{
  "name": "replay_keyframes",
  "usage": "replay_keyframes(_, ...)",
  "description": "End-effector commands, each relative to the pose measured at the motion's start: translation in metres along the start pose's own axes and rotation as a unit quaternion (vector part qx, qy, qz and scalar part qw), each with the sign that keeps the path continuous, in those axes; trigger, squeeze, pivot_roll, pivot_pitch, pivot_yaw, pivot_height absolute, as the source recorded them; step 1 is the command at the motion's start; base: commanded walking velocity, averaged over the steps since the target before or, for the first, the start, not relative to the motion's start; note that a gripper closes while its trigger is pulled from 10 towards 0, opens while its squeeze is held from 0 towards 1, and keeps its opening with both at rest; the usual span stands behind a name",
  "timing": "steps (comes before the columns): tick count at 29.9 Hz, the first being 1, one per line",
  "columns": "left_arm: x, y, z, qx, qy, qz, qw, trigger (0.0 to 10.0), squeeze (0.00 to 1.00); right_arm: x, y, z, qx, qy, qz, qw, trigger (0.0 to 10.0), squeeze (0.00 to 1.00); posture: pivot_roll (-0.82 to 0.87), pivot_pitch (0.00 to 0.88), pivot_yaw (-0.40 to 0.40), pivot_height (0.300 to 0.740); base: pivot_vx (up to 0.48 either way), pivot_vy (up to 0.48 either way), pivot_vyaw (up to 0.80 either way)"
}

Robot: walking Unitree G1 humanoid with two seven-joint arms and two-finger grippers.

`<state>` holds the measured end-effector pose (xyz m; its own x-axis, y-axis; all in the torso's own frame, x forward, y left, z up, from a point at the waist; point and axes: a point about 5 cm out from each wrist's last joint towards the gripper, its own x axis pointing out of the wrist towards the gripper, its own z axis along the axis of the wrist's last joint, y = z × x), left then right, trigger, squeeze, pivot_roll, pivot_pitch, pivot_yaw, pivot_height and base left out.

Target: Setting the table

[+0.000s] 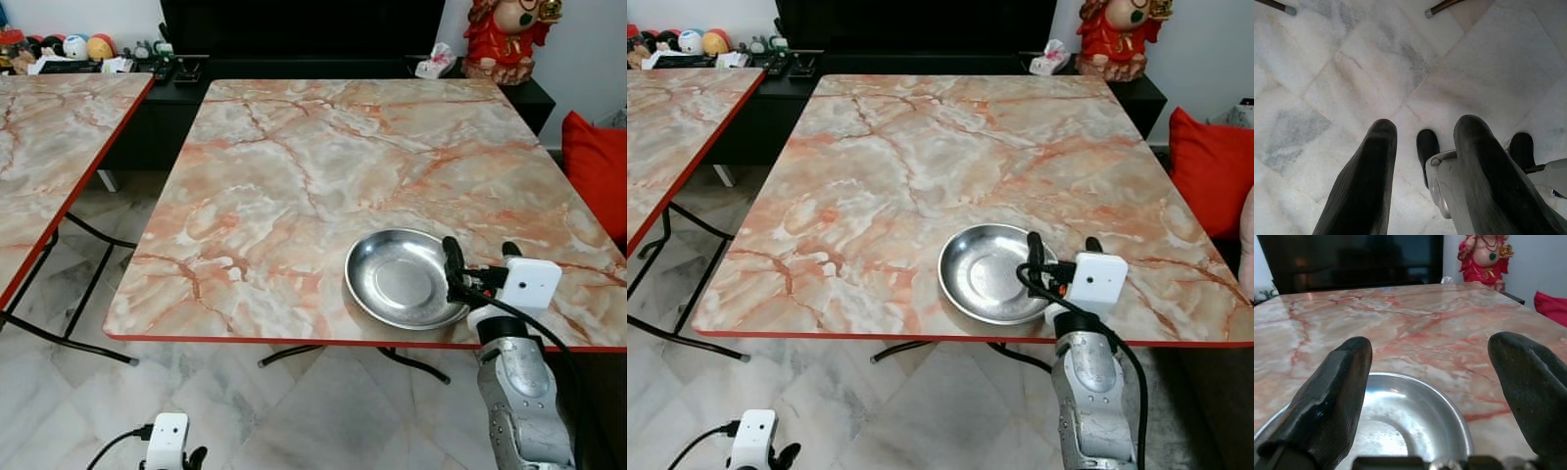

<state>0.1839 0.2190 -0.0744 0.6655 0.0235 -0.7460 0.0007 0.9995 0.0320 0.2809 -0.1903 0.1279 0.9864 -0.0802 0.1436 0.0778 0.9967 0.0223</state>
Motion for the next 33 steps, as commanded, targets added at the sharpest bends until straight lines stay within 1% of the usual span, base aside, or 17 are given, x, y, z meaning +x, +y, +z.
replay_keyframes(1, -0.001, 0.001, -0.003, -0.004, 0.006, 0.004, 1.0, 10.0, 0.0, -0.002, 0.003, -0.003, -0.003, 0.002, 0.005, 1.0, 10.0, 0.0, -0.05, 0.02, 0.009, 0.74, 0.0, 0.0, 0.0)
replay_keyframes(3, -0.001, 0.001, -0.003, -0.006, 0.005, 0.005, 1.0, 10.0, 0.0, -0.002, 0.004, -0.003, -0.003, 0.002, 0.006, 1.0, 10.0, 0.0, -0.04, 0.019, 0.011, 0.74, 0.0, 0.0, 0.0)
replay_keyframes(10, 0.0, 0.003, 0.0, -0.003, 0.003, 0.005, 1.0, 10.0, 0.0, -0.002, 0.008, -0.003, 0.002, -0.002, 0.009, 1.0, 10.0, 0.0, -0.03, 0.009, 0.016, 0.74, 0.0, 0.294, 0.0)
replay_keyframes(16, 0.0, 0.003, 0.001, -0.001, 0.002, 0.004, 1.0, 10.0, 0.0, -0.003, 0.01, -0.005, 0.002, 0.001, 0.011, 1.0, 10.0, 0.0, -0.02, 0.002, 0.016, 0.74, 0.0, 0.442, 0.0)
replay_keyframes(22, 0.001, 0.002, 0.003, 0.002, -0.003, 0.004, 1.0, 10.0, 0.0, 0.0, 0.012, -0.004, 0.007, -0.004, 0.015, 1.0, 10.0, 0.0, -0.02, 0.0, 0.013, 0.74, 0.0, 0.44, 0.0)
replay_keyframes(24, 0.001, 0.002, 0.005, 0.001, -0.006, 0.005, 1.0, 10.0, 0.0, 0.001, 0.014, 0.001, 0.003, -0.019, 0.023, 1.0, 10.0, 0.0, -0.01, 0.002, 0.011, 0.74, 0.0, 0.422, 0.0)
replay_keyframes(28, 0.001, 0.002, 0.006, 0.001, -0.008, 0.006, 1.0, 10.0, 0.0, 0.001, 0.017, 0.004, -0.004, -0.027, 0.031, 0.999, 10.0, 0.0, -0.01, 0.01, 0.012, 0.74, 0.0, 0.423, 0.0)
replay_keyframes(33, 0.002, 0.002, 0.008, -0.002, -0.012, 0.006, 1.0, 10.0, 0.0, -0.001, 0.02, 0.004, -0.003, -0.029, 0.04, 0.999, 10.0, 0.0, -0.01, 0.015, 0.008, 0.74, 0.0, 0.416, 0.65)
